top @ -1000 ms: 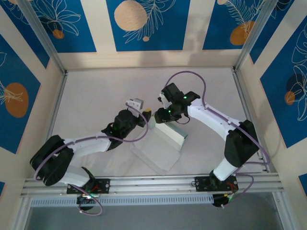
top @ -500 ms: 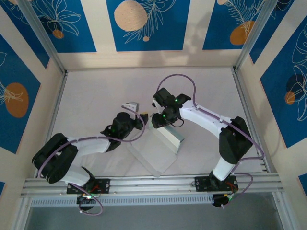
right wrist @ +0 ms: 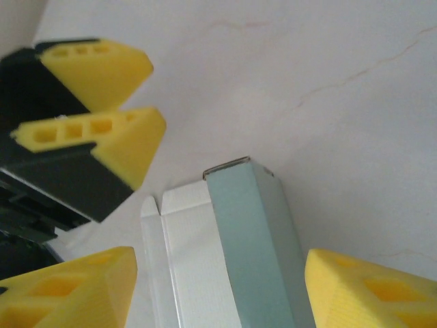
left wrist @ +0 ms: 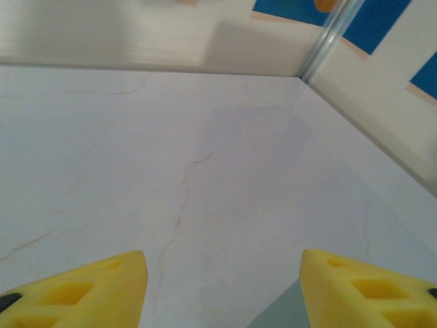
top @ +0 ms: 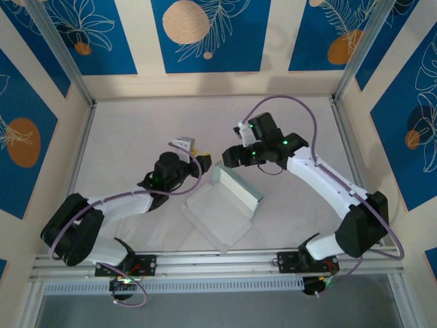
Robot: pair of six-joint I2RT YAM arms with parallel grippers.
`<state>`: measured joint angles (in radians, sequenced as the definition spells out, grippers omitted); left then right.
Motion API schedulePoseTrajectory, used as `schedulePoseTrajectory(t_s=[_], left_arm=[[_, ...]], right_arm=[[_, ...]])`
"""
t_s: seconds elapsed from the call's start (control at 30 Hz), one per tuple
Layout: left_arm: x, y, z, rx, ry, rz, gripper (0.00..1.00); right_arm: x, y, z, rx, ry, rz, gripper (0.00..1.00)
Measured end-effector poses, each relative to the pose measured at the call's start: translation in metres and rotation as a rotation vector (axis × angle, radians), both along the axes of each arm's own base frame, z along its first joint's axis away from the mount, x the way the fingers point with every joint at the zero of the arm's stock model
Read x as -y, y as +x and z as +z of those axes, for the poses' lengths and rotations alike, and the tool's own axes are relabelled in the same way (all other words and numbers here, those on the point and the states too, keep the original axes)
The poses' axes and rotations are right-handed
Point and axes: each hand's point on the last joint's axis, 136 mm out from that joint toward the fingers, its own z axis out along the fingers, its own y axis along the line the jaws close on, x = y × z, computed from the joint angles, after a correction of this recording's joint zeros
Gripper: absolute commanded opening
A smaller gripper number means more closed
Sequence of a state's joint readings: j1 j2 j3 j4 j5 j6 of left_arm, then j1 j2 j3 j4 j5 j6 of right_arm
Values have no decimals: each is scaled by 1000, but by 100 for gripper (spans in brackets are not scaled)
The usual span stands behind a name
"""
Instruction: Fold the paper box
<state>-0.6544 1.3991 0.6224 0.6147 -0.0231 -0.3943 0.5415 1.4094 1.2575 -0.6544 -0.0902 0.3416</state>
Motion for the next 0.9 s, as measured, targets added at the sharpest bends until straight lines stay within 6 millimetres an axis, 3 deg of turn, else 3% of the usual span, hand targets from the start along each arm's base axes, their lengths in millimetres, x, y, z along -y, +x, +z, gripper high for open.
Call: schedulePoseTrajectory(t_s=[0.2, 0.43, 0.9], left_arm=[[13, -1, 1, -17, -8, -63, 64], [28, -3, -14, -65, 1, -134, 64], [28, -14, -40, -117, -4, -162, 54]], right_arm=[[9, 4, -4, -30, 20, -34, 67], [10, 2, -17, -72, 10, -43, 67], [15, 5, -20, -82, 8, -62, 66]])
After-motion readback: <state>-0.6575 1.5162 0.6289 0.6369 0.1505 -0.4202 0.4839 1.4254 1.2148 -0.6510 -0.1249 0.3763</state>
